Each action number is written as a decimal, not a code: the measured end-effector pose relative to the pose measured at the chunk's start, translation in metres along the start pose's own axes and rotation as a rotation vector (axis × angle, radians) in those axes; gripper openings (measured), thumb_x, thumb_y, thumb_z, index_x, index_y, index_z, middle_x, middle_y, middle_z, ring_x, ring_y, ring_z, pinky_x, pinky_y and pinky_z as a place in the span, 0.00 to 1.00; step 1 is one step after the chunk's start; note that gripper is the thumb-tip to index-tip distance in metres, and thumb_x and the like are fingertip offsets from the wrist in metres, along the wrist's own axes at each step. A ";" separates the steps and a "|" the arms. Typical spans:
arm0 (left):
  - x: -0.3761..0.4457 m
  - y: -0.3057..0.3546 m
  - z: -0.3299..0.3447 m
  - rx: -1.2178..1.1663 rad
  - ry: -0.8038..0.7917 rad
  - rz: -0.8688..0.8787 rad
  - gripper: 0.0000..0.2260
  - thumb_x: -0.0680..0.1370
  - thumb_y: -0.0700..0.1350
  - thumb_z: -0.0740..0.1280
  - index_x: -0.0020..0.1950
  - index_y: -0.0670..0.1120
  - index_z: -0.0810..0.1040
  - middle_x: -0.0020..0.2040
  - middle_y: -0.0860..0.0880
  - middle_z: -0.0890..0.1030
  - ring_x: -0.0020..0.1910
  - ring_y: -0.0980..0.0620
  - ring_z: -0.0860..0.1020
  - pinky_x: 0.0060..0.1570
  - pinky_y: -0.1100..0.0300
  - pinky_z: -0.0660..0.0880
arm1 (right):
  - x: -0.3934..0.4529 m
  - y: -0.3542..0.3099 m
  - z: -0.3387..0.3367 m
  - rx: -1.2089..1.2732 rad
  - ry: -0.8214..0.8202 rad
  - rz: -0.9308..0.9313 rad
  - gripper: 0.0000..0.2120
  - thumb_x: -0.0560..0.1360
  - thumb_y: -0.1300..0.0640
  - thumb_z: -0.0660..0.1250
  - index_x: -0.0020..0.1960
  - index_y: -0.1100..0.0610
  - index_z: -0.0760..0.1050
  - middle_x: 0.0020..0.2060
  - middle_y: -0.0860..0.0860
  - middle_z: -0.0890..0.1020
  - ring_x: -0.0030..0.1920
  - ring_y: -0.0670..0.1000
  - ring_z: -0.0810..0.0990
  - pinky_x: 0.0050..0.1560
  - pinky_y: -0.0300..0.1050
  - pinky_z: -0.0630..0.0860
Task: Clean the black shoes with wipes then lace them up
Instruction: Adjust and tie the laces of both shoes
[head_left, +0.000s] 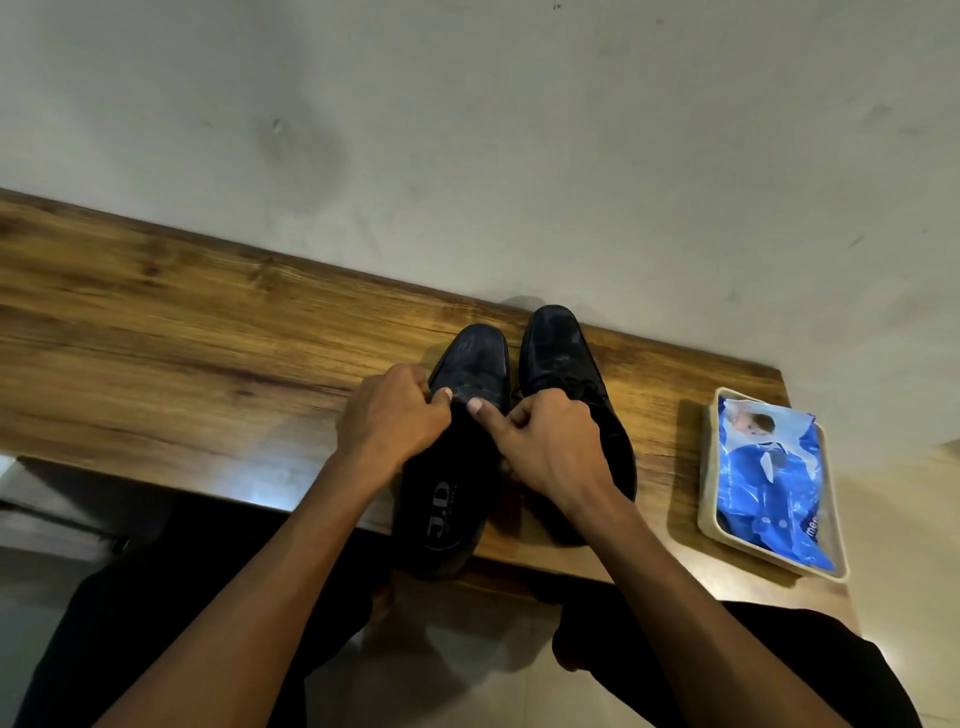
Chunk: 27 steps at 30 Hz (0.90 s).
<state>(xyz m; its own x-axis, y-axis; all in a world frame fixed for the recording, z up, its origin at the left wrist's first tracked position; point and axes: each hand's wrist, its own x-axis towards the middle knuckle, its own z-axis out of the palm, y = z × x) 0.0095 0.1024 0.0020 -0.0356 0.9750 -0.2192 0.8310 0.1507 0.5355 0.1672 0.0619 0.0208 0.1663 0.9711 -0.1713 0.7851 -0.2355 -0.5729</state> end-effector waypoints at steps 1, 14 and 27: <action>0.000 0.000 -0.001 -0.011 -0.010 -0.010 0.13 0.78 0.55 0.65 0.40 0.48 0.77 0.35 0.47 0.81 0.32 0.46 0.80 0.40 0.49 0.81 | 0.000 0.001 0.001 0.019 0.007 0.011 0.28 0.74 0.31 0.66 0.31 0.55 0.79 0.26 0.51 0.82 0.28 0.47 0.82 0.36 0.48 0.83; -0.004 -0.010 0.004 -0.200 0.010 -0.091 0.16 0.79 0.45 0.64 0.31 0.42 0.73 0.27 0.45 0.76 0.26 0.43 0.79 0.31 0.50 0.78 | 0.015 -0.001 0.007 0.090 0.066 0.057 0.16 0.75 0.46 0.67 0.35 0.56 0.80 0.31 0.49 0.83 0.33 0.49 0.82 0.37 0.50 0.83; -0.010 -0.015 0.011 -0.352 0.041 -0.149 0.21 0.80 0.49 0.65 0.28 0.44 0.69 0.24 0.47 0.71 0.25 0.45 0.74 0.30 0.52 0.73 | 0.010 0.004 0.015 0.295 0.106 0.059 0.07 0.75 0.48 0.72 0.44 0.51 0.83 0.36 0.44 0.84 0.40 0.42 0.82 0.45 0.45 0.82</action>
<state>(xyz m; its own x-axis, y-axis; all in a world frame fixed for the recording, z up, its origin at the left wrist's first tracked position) 0.0035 0.0887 -0.0132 -0.1699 0.9427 -0.2870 0.5738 0.3314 0.7489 0.1634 0.0699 0.0047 0.2796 0.9505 -0.1354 0.5678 -0.2774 -0.7750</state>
